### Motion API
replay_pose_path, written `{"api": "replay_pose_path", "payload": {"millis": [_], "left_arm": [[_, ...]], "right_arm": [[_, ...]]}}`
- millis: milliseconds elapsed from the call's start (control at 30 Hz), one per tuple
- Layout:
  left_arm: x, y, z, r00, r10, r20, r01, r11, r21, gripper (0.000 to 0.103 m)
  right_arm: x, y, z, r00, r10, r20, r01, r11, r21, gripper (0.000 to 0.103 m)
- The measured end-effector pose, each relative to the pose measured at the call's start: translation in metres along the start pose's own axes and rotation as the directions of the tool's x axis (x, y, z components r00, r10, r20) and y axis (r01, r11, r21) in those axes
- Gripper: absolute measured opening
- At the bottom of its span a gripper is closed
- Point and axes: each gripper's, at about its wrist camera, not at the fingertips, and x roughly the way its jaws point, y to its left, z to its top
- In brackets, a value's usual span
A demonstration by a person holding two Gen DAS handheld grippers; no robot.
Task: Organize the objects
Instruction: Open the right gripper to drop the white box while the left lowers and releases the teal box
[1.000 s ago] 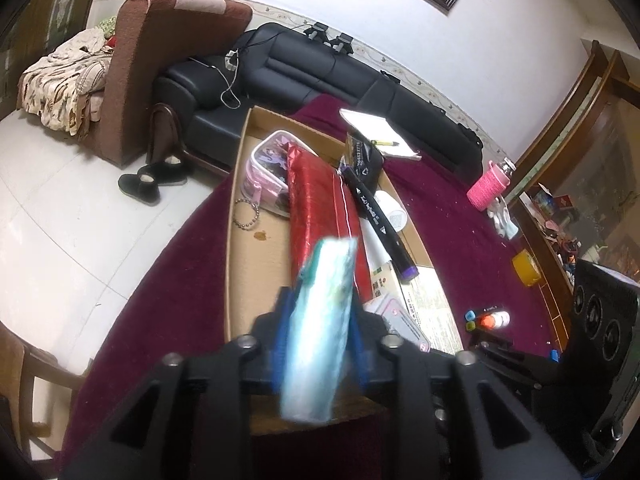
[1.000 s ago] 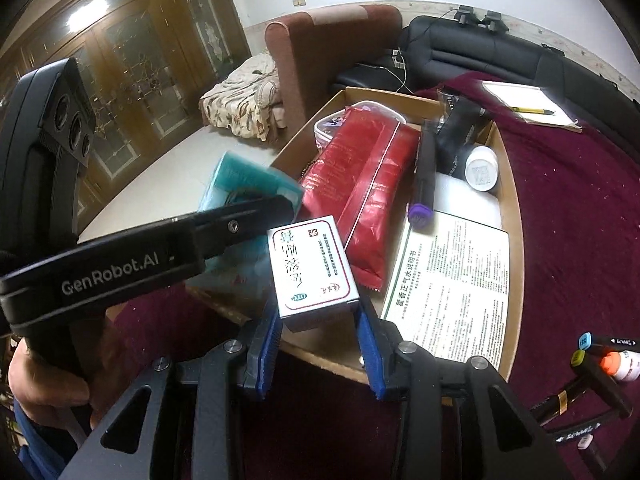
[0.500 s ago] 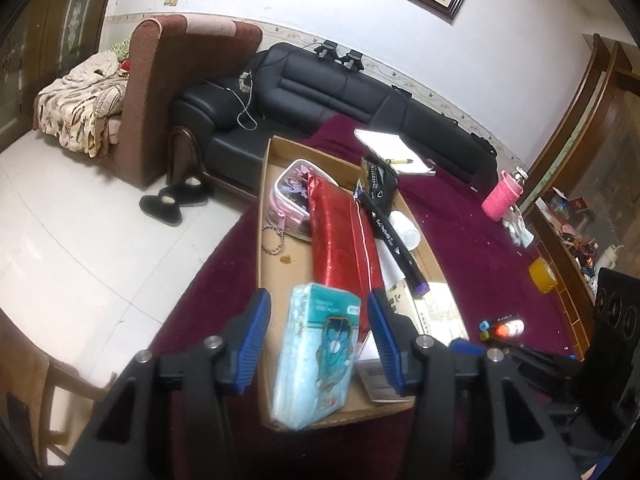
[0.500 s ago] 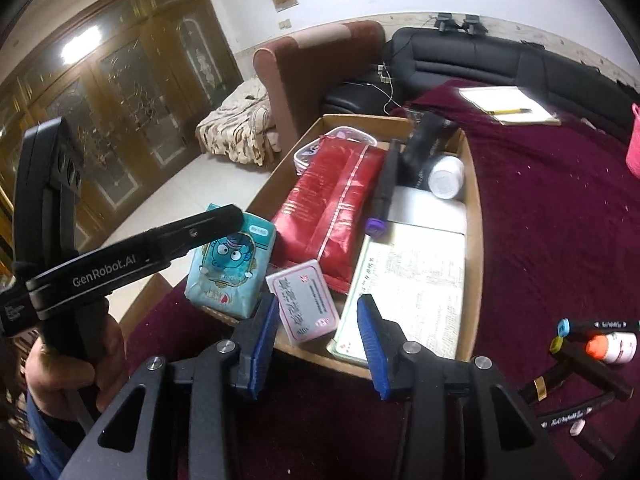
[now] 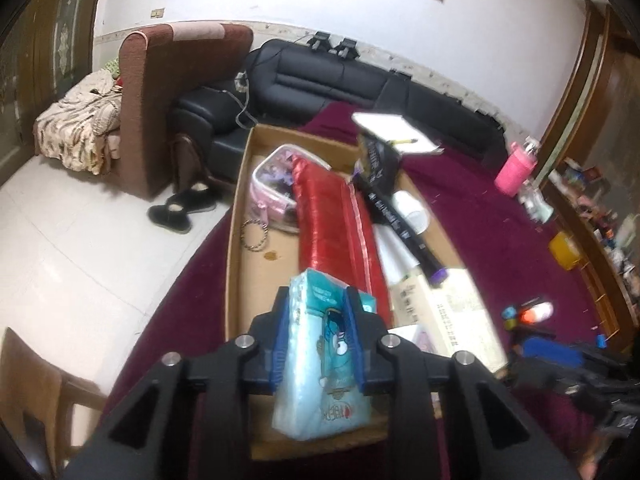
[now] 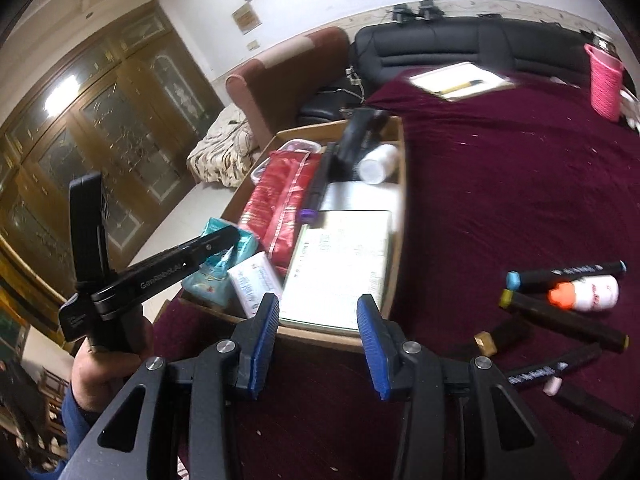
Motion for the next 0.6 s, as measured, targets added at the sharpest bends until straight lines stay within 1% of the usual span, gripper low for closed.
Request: {"api": "replay_pose_path", "payload": {"millis": [67, 100, 133, 200, 367, 467, 567, 600], "left_arm": [[-0.003, 0.002, 0.000, 1.000, -0.009, 0.000, 0.009, 1.000, -0.005, 0.034], [-0.005, 0.003, 0.000, 1.000, -0.009, -0.005, 0.008, 1.000, -0.011, 0.042], [-0.008, 0.005, 0.000, 1.000, -0.010, -0.001, 0.010, 1.000, -0.017, 0.047], [-0.017, 0.007, 0.001, 0.999, -0.026, 0.024, 0.027, 0.999, -0.027, 0.053], [-0.033, 0.003, 0.004, 0.998, -0.025, 0.053, 0.027, 0.999, -0.032, 0.055], [-0.040, -0.004, 0.004, 0.997, -0.047, 0.059, 0.049, 0.998, -0.031, 0.057], [-0.047, -0.022, 0.002, 0.996, -0.057, 0.070, 0.056, 0.998, 0.007, 0.061], [-0.050, -0.031, 0.000, 0.995, -0.063, 0.071, 0.061, 0.998, 0.028, 0.065]], "right_arm": [[-0.010, -0.009, -0.002, 1.000, -0.010, 0.017, 0.010, 1.000, 0.017, 0.045], [-0.017, -0.017, -0.002, 1.000, -0.014, 0.027, 0.013, 0.999, 0.035, 0.045], [-0.023, -0.023, -0.002, 0.999, -0.017, 0.035, 0.015, 0.999, 0.049, 0.045], [-0.034, -0.038, -0.002, 0.998, -0.031, 0.056, 0.026, 0.996, 0.082, 0.045], [-0.053, -0.063, -0.003, 0.996, -0.039, 0.081, 0.028, 0.989, 0.143, 0.045], [-0.063, -0.081, -0.007, 0.996, -0.041, 0.084, 0.026, 0.984, 0.175, 0.045], [-0.073, -0.098, -0.014, 0.995, -0.051, 0.084, 0.033, 0.979, 0.202, 0.045], [-0.078, -0.107, -0.017, 0.994, -0.062, 0.087, 0.041, 0.975, 0.218, 0.045]]}}
